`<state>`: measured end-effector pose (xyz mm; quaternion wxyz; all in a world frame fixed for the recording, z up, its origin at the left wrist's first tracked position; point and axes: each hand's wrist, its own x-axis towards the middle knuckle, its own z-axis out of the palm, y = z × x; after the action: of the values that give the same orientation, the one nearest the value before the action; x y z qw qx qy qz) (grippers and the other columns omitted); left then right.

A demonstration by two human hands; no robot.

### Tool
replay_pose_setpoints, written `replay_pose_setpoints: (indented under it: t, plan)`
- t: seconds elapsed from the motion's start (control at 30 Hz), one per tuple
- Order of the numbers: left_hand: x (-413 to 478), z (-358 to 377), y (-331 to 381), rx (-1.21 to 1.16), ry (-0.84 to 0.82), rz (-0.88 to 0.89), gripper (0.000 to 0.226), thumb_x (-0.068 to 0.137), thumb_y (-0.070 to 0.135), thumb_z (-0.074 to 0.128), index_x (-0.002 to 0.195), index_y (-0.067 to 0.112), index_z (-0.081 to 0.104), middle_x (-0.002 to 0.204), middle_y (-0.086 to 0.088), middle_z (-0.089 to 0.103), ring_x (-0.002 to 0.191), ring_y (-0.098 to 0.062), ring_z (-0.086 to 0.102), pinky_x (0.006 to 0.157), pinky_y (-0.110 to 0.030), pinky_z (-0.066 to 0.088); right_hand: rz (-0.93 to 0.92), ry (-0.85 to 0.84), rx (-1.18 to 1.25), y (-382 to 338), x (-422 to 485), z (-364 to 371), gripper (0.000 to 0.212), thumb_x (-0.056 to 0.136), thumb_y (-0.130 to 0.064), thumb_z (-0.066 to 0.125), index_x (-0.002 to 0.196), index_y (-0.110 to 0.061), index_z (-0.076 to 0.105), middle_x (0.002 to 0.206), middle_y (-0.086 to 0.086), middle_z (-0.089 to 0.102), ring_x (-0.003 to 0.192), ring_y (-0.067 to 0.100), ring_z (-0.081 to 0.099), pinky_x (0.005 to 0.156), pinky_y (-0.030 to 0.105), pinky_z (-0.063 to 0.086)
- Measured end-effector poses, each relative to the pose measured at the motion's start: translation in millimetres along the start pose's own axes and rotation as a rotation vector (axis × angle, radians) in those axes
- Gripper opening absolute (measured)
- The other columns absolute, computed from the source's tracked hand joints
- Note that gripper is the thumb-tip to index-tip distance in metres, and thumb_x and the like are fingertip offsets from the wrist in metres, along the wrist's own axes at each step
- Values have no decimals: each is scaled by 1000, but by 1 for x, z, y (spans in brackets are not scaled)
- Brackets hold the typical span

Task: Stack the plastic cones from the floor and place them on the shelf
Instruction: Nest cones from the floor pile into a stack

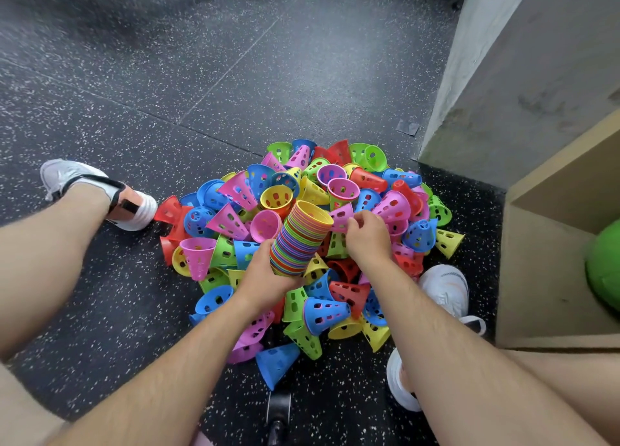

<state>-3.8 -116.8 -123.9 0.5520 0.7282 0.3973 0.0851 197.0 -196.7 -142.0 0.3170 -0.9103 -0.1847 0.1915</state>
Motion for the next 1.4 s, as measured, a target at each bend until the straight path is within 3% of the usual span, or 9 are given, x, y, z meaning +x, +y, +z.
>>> replay_pose_setpoints:
  t: [0.1, 0.23, 0.4, 0.57, 0.83, 0.97, 1.17, 1.27, 1.4]
  plan:
    - [-1, -2, 0, 18, 4, 23, 54, 73, -3, 85, 93, 32, 49, 83, 0, 63, 59, 7, 60, 53, -11, 45, -74, 47, 70, -5, -5, -6, 18, 101, -28, 48, 101, -19, 63, 103, 3, 60, 95, 25, 57, 79, 37, 46]
    - [-1, -4, -2, 18, 7, 31, 52, 72, 0, 86, 94, 30, 50, 80, 1, 63, 64, -8, 61, 52, -14, 46, -136, 108, 122, -16, -12, -19, 19, 103, -28, 48, 107, -21, 65, 103, 5, 54, 87, 21, 50, 74, 30, 35]
    - [2, -5, -9, 8, -1, 18, 51, 65, 12, 87, 101, 22, 53, 77, 4, 61, 63, -9, 60, 57, -28, 47, -253, 157, 275, -28, -14, -30, 12, 102, -34, 47, 101, -36, 58, 96, 7, 61, 90, 26, 57, 76, 36, 45]
    - [3, -6, -4, -12, -26, 74, 35, 65, 2, 83, 76, 17, 52, 56, 7, 52, 48, -9, 47, 49, -27, 41, -309, 268, 349, -43, -20, -43, 16, 104, -32, 50, 110, -26, 63, 106, 5, 61, 89, 17, 57, 79, 33, 46]
    - [6, -8, -7, -59, 3, 91, 34, 62, 1, 83, 77, 13, 55, 58, 6, 53, 51, -14, 49, 51, -32, 43, -426, 427, 382, -52, -20, -46, 15, 102, -20, 54, 108, -13, 66, 103, 1, 57, 90, 18, 55, 78, 29, 45]
    - [6, -7, -4, -55, -5, 88, 34, 64, -3, 82, 77, 12, 55, 56, 8, 52, 48, -10, 48, 48, -26, 41, -472, 303, 365, -53, -23, -49, 10, 100, -21, 58, 104, -17, 66, 99, 0, 60, 87, 15, 56, 79, 29, 47]
    - [14, -2, -8, -40, -4, 49, 43, 57, 12, 85, 86, 17, 54, 65, 6, 55, 52, -8, 52, 52, -29, 44, -427, -218, 281, -57, -37, -37, 27, 95, -45, 52, 86, -23, 63, 80, -7, 62, 77, 12, 58, 70, 32, 46]
    - [16, 0, -11, -64, 9, 5, 48, 59, 10, 86, 92, 17, 53, 65, 7, 55, 50, -4, 51, 50, -23, 42, -294, -174, 400, -54, -29, -32, 27, 100, -41, 47, 95, -21, 64, 92, 0, 67, 87, 13, 61, 78, 32, 47]
    - [19, 0, -10, -51, -25, 16, 44, 60, 8, 85, 84, 16, 49, 63, 7, 50, 50, -6, 48, 49, -21, 40, -344, 24, 30, -36, 7, -23, 19, 97, -25, 53, 111, -21, 67, 108, -2, 65, 107, 20, 56, 94, 39, 46]
